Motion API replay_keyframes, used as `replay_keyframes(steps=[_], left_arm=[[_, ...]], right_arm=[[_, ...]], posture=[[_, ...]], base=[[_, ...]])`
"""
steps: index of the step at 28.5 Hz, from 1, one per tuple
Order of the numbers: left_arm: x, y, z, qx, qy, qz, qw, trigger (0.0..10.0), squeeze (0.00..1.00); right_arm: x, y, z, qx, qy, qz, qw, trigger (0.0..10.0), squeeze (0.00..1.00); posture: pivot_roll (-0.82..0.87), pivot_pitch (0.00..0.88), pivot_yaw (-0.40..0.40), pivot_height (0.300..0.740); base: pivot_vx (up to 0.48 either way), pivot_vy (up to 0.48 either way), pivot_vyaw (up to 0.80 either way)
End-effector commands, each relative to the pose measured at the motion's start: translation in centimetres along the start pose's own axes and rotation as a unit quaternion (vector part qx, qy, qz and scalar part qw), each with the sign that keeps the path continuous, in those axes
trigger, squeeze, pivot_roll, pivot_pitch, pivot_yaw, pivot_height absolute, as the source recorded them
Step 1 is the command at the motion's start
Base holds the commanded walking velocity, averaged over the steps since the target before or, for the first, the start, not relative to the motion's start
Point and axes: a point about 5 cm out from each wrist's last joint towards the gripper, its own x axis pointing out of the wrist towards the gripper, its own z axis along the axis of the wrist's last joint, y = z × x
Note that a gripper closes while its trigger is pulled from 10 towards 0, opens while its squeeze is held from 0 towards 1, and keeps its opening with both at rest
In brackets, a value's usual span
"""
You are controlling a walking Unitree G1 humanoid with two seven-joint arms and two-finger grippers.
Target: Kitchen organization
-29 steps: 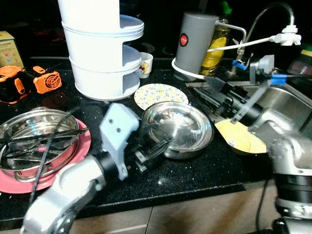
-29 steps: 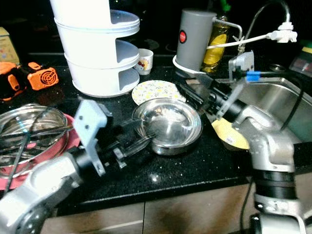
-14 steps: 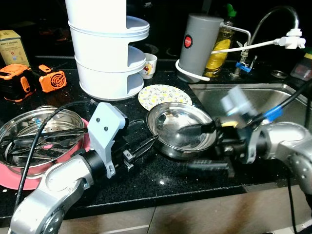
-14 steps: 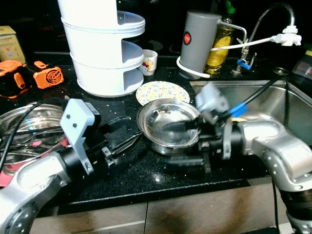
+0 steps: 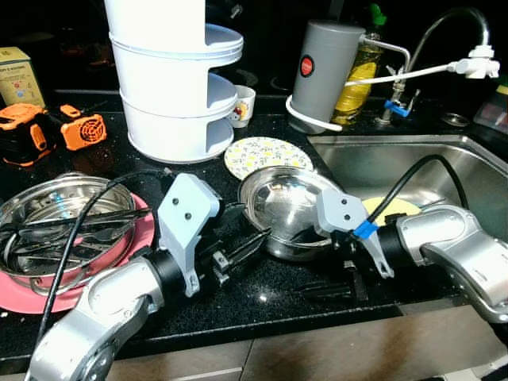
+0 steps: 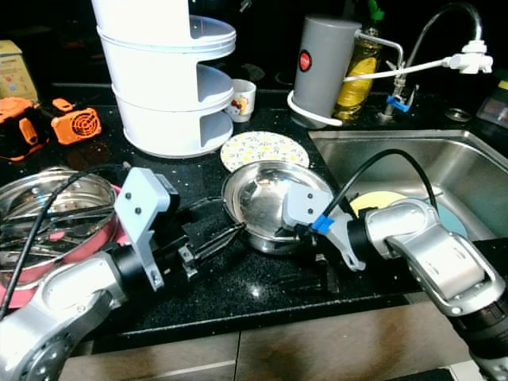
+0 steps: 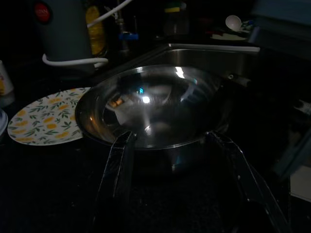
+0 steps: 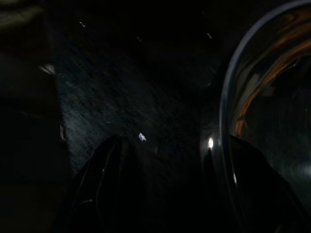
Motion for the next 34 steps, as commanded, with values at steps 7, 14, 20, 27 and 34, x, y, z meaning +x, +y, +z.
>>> replay_keyframes(steps=[7, 14, 20, 27, 34], left_arm=[[0.4, -0.1, 0.0, 0.007, -0.005, 0.001, 1.0, 10.0, 0.0], [0.6, 0.1, 0.0, 0.015, -0.01, 0.016, 1.0, 10.0, 0.0], [0.8, 0.3, 0.1, 0.019, -0.013, 0.027, 0.999, 10.0, 0.0], [0.9, 0.3, 0.1, 0.019, -0.017, 0.027, 0.999, 10.0, 0.0], [1.0, 0.2, 0.1, 0.019, -0.018, 0.029, 0.999, 10.0, 0.0]], right_arm=[[-0.4, -0.4, 0.2, 0.001, -0.015, 0.001, 1.0, 0.0, 0.0], [-1.1, -0.2, 1.3, 0.006, -0.079, 0.012, 0.997, 0.0, 0.0], [-1.5, -0.3, 1.8, 0.008, -0.11, 0.007, 0.994, 0.0, 0.0], [-1.4, -0.4, 1.3, 0.008, -0.093, -0.002, 0.996, 3.5, 0.0], [-1.3, -0.6, 0.5, 0.027, -0.063, -0.009, 0.998, 10.0, 0.76]], posture=[[0.04, 0.0, -0.103, 0.74], [0.04, 0.0, -0.104, 0.74], [0.04, 0.0, -0.099, 0.74], [0.04, 0.0, -0.097, 0.74], [0.03, 0.0, -0.102, 0.74]], base=[[0.0, 0.0, 0.0], [0.0, 0.0, 0.0], [0.0, 0.0, 0.0], [0.0, 0.0, 0.0], [0.0, 0.0, 0.0]])
